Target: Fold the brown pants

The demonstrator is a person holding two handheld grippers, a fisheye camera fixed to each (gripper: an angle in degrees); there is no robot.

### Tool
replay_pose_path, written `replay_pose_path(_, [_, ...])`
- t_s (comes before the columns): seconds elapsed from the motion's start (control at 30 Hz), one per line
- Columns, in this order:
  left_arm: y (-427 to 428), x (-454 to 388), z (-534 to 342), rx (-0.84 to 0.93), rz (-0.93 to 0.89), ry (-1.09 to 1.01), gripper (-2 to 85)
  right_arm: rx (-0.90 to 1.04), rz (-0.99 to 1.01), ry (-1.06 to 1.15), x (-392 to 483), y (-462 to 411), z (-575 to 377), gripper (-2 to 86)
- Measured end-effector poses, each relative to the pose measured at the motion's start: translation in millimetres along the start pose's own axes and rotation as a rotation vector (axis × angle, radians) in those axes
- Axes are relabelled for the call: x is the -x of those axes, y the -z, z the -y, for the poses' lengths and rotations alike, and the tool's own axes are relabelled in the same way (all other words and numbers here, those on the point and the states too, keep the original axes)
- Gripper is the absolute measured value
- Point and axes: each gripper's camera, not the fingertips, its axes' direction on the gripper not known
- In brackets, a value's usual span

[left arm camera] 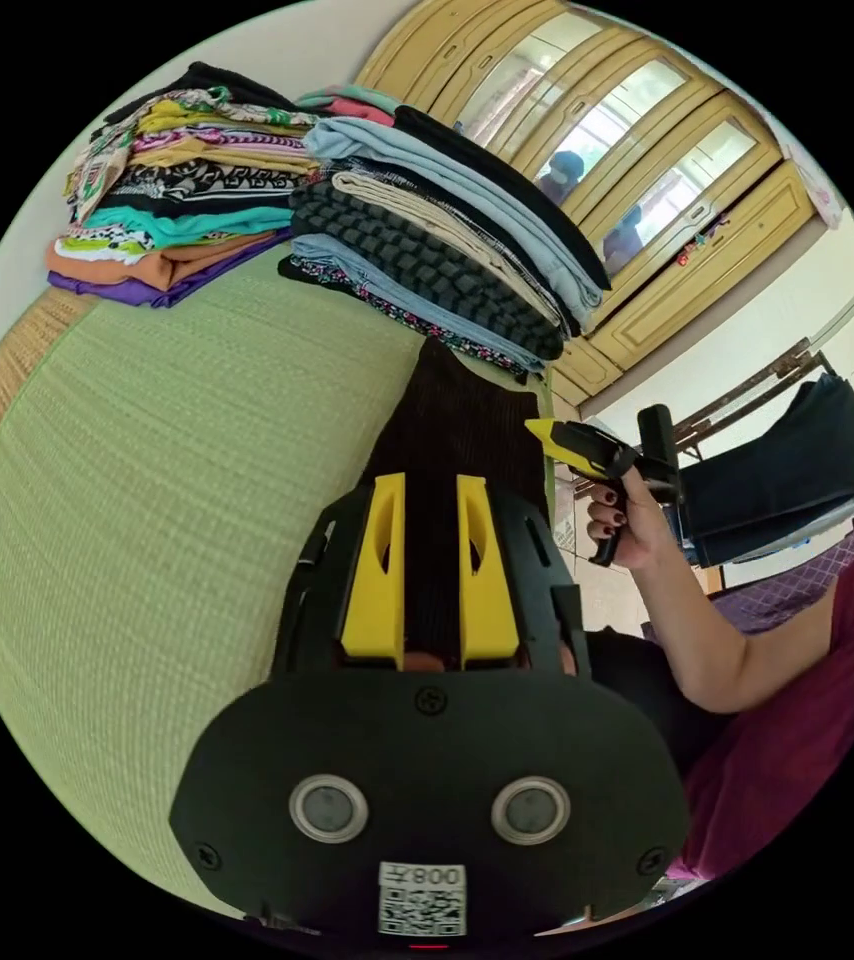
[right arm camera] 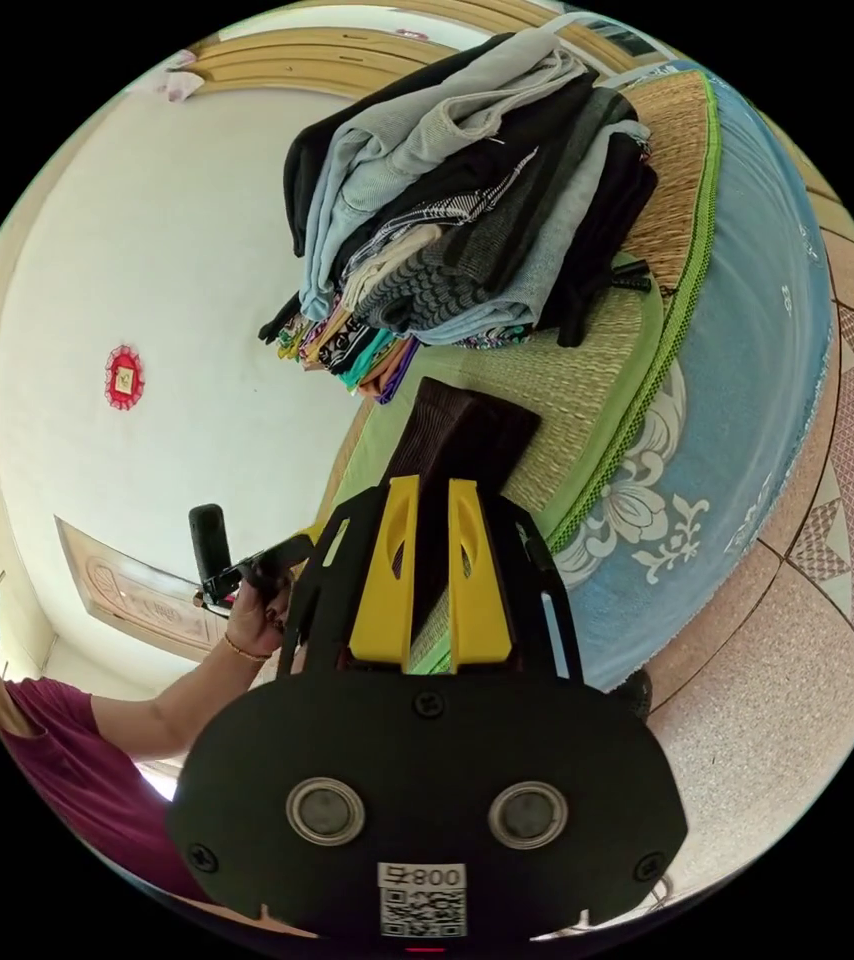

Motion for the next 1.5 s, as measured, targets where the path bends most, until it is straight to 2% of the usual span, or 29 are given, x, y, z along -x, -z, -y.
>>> replay_pose_path(0.17, [-33.4,-0.8,38.7,0.074,0.071,-0.049,6.3,-0.009,-0.063,0.057,11.2,19.9,3.5,3.1])
replay_pose_path(0.43, [2.3,-20.8,40.4,-0.08,0.096,-0.084,2.7,-0.078,-0.01,0.139,37.0,62.7,1.4,2.4])
replay_pose_path(0.63, [-31.4,-22.1,43.8,0.037,0.175,-0.108,2.3,-0.035,-0.095,0.026,13.4,68.6,-1.3,2.3])
replay_pose_path(1.0, [-16.3,-5.9,18.9,-0.016,0.144,-0.07,2.5,-0.083,-0.119,-0.022,21.9,81.0,7.2,1.8])
replay_pose_path(1.13, [-6.3,2.7,0.9,-0.04,0.125,-0.049,2.7,-0.22,-0.188,-0.051,34.3,100.2,2.6,0.6])
replay_pose_path(1.2, [3.2,5.6,-8.9,-0.082,0.112,-0.038,2.9,-0.25,-0.168,-0.007,49.4,95.9,2.1,0.3])
replay_pose_path(1.27, [12.4,8.4,-18.9,-0.126,0.105,-0.03,2.9,-0.15,-0.204,0.067,75.9,62.5,11.5,0.1])
replay_pose_path(1.4, [4.7,19.0,-35.9,-0.046,0.12,-0.041,2.8,-0.019,-0.367,0.134,103.8,2.9,17.9,0.0])
replay_pose_path(1.5, [21.5,25.9,-54.5,-0.072,0.102,-0.021,2.4,-0.004,-0.377,0.14,113.7,-18.9,19.7,0.0])
